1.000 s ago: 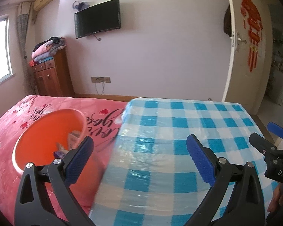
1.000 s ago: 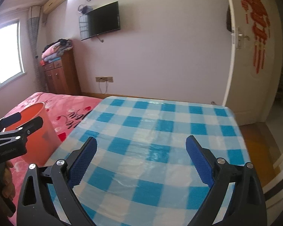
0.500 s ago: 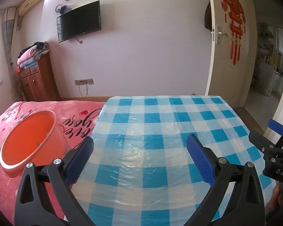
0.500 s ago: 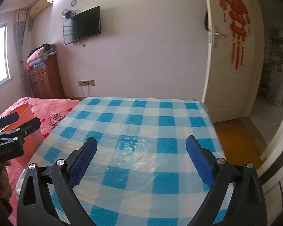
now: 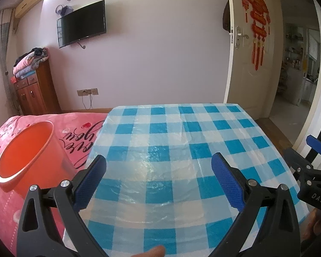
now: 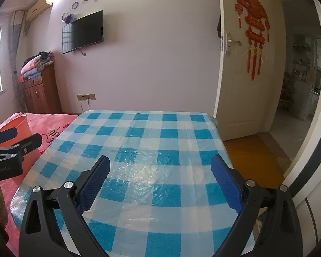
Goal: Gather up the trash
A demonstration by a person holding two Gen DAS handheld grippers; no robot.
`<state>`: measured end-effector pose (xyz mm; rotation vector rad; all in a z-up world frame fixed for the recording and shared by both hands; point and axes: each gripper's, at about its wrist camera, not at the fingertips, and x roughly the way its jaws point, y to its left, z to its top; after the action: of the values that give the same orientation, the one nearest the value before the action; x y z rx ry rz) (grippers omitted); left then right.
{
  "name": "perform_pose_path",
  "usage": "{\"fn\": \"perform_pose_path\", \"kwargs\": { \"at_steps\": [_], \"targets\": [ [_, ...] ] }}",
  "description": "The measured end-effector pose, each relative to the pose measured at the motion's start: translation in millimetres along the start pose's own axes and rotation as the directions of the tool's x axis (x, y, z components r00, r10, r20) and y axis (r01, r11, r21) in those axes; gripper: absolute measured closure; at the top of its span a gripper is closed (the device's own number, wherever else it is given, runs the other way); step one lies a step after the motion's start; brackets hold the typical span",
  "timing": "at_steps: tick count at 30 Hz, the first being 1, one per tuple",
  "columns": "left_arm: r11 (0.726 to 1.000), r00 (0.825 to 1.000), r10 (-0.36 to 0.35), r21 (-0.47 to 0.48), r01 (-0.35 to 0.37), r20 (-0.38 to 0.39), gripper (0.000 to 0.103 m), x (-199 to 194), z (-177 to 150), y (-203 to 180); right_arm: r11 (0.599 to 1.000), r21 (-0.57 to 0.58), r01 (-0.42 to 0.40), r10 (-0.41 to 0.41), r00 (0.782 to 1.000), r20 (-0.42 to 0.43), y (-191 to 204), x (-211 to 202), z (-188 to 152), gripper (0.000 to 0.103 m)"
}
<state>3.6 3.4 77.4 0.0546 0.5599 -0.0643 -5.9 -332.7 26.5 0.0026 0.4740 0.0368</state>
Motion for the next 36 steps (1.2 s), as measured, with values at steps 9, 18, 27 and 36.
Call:
{"fn": "perform_pose_path", "kwargs": {
  "at_steps": [9,18,27,36],
  "targets": [
    [1.0,1.0,0.014,-0.002,-0.014,0.02,0.004,-14,-6,-6,1.0,0.008,0.028,-0.028,0.999,0.016,-5,-18,-8,0.009],
    [0.999,1.0,0.003,-0.039,-0.002,0.01,0.004,-15,-6,1,1.0,-0.001,0.022,-0.022,1.0,0.021,-2,-21,-9,0.009],
    [1.0,1.0,0.004,-0.03,-0.004,0.004,0.004,-4,-10,-2,1.0,0.006,0.004,-0.004,1.0,-0.006,-2,-9,-10,0.008],
    [0.999,0.997,-0.015,-0.033,0.012,-0.078,0.004,35,-21,-9,1.0,0.022,-0.012,0.014,0.995,-0.095,-3,31,-20,0.008]
  ]
}}
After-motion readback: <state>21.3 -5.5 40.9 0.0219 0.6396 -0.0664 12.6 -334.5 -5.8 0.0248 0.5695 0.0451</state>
